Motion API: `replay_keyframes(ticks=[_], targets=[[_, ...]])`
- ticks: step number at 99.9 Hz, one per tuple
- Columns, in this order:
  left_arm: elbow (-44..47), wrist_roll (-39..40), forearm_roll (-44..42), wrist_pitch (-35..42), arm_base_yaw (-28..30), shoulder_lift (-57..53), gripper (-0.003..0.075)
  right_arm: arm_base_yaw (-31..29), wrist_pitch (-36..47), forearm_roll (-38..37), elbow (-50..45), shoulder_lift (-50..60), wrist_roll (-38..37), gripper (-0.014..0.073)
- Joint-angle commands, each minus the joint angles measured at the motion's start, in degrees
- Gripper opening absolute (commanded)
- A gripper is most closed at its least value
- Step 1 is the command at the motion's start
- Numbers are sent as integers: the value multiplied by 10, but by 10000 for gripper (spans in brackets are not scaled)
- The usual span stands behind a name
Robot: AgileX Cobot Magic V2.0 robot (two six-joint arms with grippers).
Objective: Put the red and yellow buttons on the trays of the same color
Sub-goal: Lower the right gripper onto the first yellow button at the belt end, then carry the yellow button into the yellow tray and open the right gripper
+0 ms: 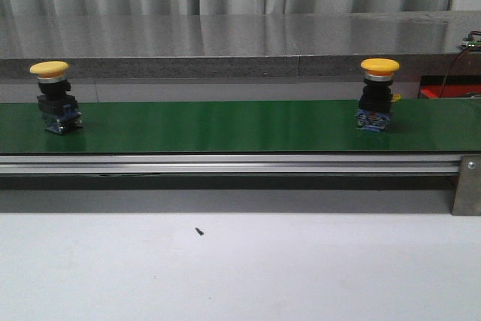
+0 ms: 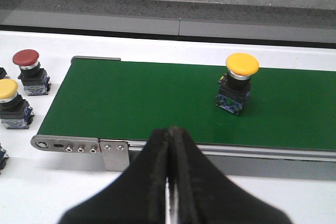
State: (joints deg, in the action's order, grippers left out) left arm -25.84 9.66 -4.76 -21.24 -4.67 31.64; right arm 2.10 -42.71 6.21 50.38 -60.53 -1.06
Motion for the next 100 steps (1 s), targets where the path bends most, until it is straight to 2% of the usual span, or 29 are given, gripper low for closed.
replay_keyframes(ticks=[1,10,42,100], targets=[[-17,3,4,46,-4,1,-19,1,29,4,25,-2,17,610],[-17,3,4,46,-4,1,-19,1,27,12,39,-18,33,577],[-17,3,4,46,-4,1,-19,1,-8,64,142,-139,114,575],[-17,3,4,47,-4,1,-20,1,-11,66,270,-332,141,575]])
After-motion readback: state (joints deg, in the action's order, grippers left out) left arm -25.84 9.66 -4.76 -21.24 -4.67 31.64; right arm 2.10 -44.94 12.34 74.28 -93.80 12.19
